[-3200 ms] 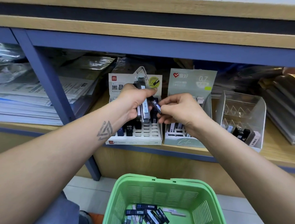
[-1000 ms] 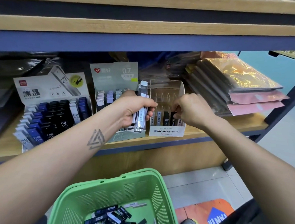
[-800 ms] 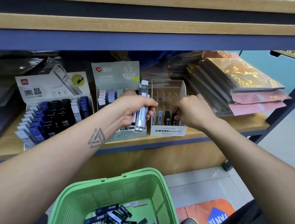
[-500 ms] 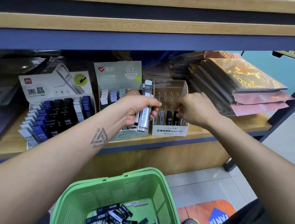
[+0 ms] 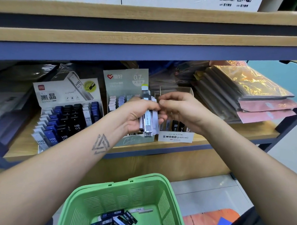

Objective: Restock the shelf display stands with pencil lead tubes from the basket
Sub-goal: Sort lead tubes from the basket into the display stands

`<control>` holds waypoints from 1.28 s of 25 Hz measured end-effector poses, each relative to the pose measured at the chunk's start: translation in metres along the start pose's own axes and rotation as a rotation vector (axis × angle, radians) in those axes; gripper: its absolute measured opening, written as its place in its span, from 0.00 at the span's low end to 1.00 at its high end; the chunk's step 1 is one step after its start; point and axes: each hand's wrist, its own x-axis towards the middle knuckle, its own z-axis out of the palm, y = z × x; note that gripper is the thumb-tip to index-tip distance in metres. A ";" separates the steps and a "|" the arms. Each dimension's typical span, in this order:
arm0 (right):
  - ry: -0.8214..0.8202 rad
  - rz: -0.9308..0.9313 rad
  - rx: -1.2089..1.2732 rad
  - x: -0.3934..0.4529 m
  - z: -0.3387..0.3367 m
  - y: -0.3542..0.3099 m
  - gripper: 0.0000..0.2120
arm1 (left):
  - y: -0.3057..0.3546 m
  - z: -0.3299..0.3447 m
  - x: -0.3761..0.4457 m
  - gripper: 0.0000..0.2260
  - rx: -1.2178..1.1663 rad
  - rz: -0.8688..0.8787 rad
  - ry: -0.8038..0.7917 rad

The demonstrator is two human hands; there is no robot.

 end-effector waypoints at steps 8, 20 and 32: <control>-0.103 -0.023 -0.180 0.003 0.035 -0.010 0.31 | 0.011 -0.023 -0.015 0.07 -0.008 -0.040 -0.021; -0.041 -0.185 -0.266 0.013 0.084 -0.031 0.13 | 0.028 -0.048 -0.037 0.15 -0.027 0.067 0.137; -0.009 -0.130 -0.113 0.047 0.117 -0.031 0.17 | 0.054 -0.128 -0.076 0.05 0.135 0.019 0.262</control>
